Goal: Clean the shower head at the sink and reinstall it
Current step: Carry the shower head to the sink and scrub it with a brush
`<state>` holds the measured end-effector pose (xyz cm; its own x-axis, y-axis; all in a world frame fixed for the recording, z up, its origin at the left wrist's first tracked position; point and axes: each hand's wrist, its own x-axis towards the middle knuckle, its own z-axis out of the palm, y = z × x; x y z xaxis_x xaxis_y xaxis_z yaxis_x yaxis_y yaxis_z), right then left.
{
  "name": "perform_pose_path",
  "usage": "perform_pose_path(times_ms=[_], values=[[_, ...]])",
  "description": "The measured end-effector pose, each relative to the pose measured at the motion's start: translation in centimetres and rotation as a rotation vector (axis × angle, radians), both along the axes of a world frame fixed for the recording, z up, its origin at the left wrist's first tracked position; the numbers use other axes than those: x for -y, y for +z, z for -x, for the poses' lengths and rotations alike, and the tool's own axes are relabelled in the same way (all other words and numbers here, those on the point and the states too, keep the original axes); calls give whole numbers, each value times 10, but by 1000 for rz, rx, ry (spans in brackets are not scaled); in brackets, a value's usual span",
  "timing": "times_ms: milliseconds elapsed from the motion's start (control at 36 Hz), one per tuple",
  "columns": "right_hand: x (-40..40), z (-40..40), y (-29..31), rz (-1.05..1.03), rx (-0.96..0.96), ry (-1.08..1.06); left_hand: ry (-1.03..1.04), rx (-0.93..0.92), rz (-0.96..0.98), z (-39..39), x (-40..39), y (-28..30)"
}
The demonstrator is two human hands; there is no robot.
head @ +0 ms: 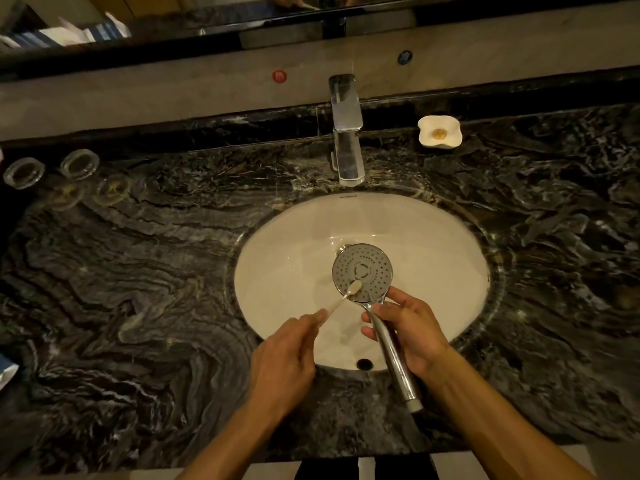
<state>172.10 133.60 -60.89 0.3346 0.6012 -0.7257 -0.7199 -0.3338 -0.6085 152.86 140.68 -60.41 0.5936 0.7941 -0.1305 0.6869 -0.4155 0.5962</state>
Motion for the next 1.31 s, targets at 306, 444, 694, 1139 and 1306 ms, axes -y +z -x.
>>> perform_pose_path(times_ms=[306,444,694,1139,1306], values=[[-5,2,1,16,-9,18,37,50,46,2,1,1],[-6,7,3,16,5,51,139,66,1,-7,-27,-4],[-11,6,7,31,31,36,40,79,32,4,-6,-6],[-16,25,15,51,119,108,-154,-40,-106,3,-31,-2],[-18,22,17,56,60,51,-172,-73,-116,25,-39,-1]])
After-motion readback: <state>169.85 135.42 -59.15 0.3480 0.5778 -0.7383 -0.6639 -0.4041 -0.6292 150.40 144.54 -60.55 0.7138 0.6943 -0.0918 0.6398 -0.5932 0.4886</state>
